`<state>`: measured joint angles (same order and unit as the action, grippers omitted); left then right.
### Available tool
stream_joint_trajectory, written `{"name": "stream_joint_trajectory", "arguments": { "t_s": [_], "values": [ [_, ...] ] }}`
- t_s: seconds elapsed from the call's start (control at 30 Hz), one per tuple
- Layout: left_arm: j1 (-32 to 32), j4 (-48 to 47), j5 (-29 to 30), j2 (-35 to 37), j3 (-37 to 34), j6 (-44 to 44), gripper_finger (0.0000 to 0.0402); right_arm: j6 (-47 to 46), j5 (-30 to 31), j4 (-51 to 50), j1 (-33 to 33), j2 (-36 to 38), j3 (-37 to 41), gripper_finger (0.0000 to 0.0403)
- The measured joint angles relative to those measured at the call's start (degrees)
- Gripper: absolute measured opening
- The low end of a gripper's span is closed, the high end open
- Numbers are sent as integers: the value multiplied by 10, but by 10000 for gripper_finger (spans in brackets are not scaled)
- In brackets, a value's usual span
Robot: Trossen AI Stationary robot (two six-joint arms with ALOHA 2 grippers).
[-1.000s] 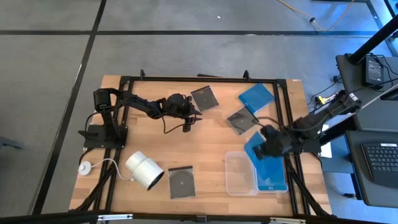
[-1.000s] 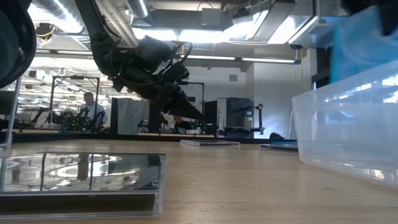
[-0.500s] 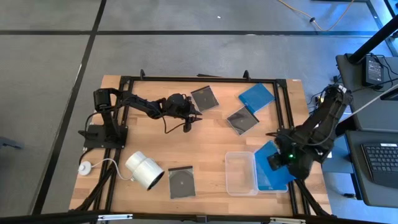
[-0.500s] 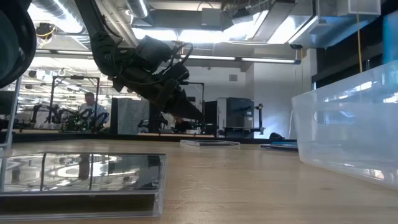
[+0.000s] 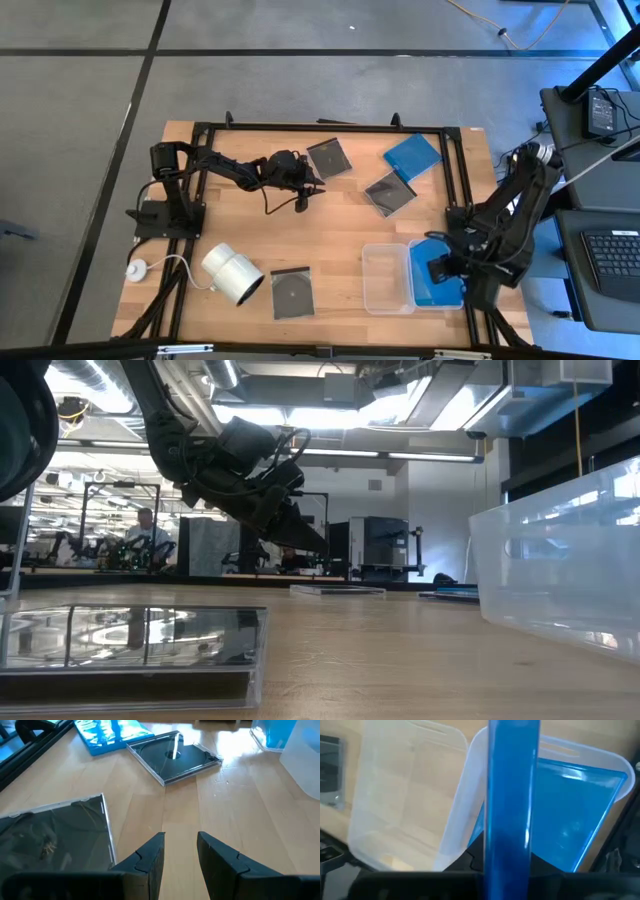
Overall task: Pick & place jewel cases by type
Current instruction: Put the bottom blue CD case into the right transparent bin
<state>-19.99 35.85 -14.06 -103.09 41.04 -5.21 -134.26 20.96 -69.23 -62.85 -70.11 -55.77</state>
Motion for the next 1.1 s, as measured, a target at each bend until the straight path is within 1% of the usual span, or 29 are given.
{"name": "stream_joint_trajectory", "arguments": {
  "t_s": [0.2, 0.37, 0.47, 0.63, 0.73, 0.9, 0.97, 1.1],
  "values": [
    [0, 0, 0, 0, 0, 2, 114, 11, 15, 7, 0, -35, 0, 30],
    [1, 0, 0, 0, 0, 9, 114, 12, -16, 7, 1, -45, 0, 41],
    [1, 0, 0, 0, 0, 15, 114, 14, -20, 6, 7, -46, 0, 63],
    [7, 0, 1, 0, 0, 15, 114, 20, -23, -3, 21, -46, 0, 120],
    [11, 0, 1, 0, 0, 15, 114, 23, -53, -11, 26, -46, 0, 152],
    [14, 0, 1, 0, 0, 10, 114, -6, -149, -56, 26, -43, -15, 180],
    [15, 0, 2, 0, 0, 10, 114, -7, -161, -91, 26, -43, -36, 183],
    [16, 0, 1, 0, 0, 10, 114, -6, -162, -174, 26, -43, -91, 184]
  ]
}}
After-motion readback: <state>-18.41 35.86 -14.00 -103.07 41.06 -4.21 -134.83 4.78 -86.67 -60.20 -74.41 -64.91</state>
